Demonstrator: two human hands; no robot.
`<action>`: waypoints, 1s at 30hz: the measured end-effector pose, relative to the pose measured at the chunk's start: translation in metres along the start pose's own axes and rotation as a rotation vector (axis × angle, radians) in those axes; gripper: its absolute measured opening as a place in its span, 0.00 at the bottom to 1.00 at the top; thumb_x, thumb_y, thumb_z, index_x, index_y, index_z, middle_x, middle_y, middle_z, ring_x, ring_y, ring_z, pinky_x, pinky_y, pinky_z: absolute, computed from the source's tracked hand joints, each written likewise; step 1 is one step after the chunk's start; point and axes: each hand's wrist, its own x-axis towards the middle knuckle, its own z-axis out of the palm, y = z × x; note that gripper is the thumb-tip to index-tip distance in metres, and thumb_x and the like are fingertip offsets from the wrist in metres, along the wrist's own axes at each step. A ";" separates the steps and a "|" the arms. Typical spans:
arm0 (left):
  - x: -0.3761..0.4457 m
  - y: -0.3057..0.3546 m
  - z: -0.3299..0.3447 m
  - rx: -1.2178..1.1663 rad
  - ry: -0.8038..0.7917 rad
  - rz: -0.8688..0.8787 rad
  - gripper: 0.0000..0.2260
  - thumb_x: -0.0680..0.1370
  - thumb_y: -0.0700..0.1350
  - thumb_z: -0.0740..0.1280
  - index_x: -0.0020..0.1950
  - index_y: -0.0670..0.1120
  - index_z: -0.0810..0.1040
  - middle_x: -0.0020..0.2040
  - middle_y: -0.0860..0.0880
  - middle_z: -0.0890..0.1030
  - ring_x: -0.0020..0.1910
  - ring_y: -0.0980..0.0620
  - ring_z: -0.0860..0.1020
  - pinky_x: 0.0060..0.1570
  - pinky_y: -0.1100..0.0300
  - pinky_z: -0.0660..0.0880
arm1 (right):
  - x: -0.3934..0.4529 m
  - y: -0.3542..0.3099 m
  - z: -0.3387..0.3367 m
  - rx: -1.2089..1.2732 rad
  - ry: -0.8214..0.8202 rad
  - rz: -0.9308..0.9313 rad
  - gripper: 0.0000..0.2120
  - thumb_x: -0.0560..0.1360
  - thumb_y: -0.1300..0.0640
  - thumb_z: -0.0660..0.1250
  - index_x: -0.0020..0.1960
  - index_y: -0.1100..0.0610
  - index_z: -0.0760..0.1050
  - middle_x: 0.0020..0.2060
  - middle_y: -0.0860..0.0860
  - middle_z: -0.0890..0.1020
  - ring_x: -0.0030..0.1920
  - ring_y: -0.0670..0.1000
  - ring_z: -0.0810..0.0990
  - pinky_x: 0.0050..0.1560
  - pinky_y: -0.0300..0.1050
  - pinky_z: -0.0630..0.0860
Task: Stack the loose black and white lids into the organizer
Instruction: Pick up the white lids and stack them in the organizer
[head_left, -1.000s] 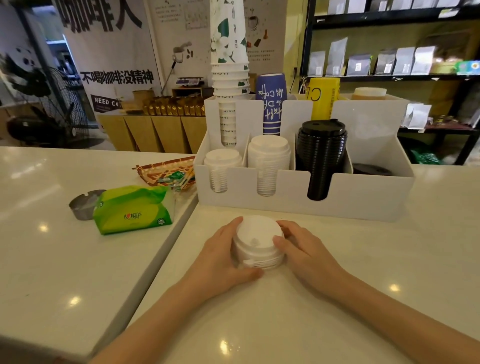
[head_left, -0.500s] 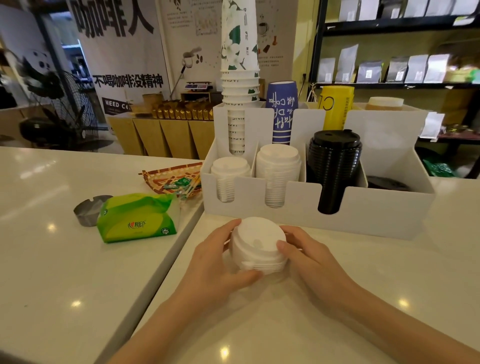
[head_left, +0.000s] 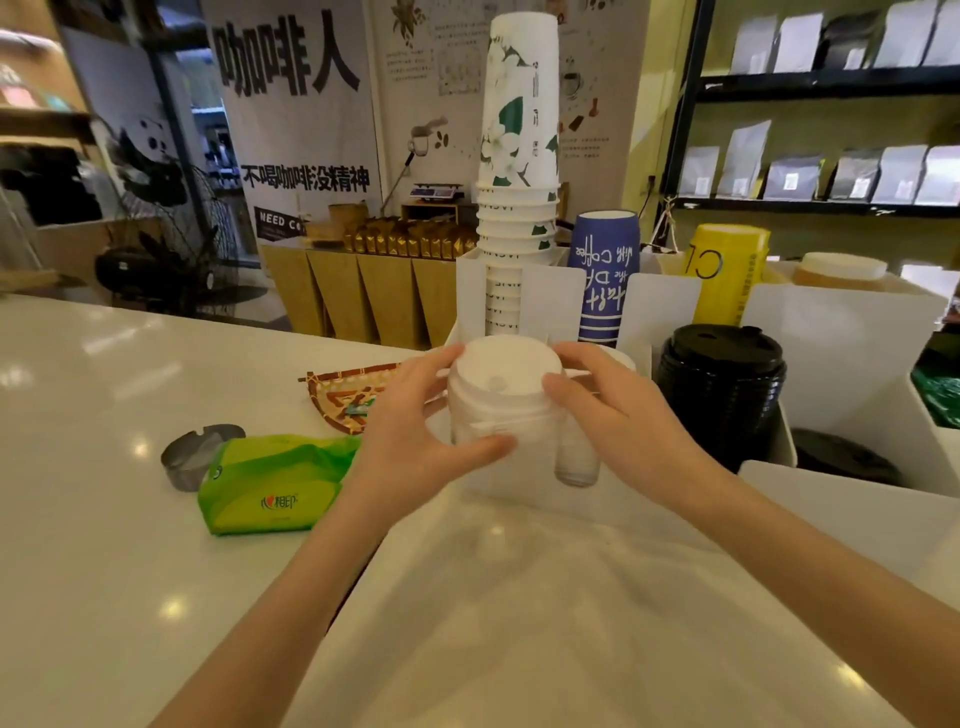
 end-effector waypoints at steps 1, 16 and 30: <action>0.008 0.003 -0.001 0.014 0.015 -0.007 0.37 0.61 0.49 0.76 0.67 0.53 0.64 0.64 0.54 0.70 0.59 0.57 0.70 0.53 0.69 0.69 | 0.011 -0.001 -0.001 -0.025 -0.009 -0.015 0.16 0.76 0.54 0.58 0.64 0.53 0.67 0.53 0.47 0.76 0.51 0.47 0.76 0.39 0.25 0.73; 0.071 -0.030 0.002 0.140 -0.037 -0.190 0.34 0.63 0.47 0.76 0.65 0.52 0.67 0.64 0.51 0.74 0.58 0.54 0.72 0.59 0.52 0.73 | 0.092 0.029 0.008 -0.394 -0.287 -0.020 0.22 0.76 0.48 0.56 0.69 0.53 0.60 0.65 0.53 0.72 0.62 0.52 0.71 0.62 0.49 0.69; 0.072 -0.030 0.002 0.371 -0.137 -0.180 0.27 0.65 0.53 0.73 0.62 0.54 0.71 0.66 0.52 0.72 0.66 0.51 0.66 0.65 0.48 0.63 | 0.094 0.037 0.006 -0.757 -0.347 -0.080 0.23 0.76 0.42 0.53 0.67 0.51 0.64 0.63 0.54 0.73 0.63 0.54 0.68 0.65 0.51 0.66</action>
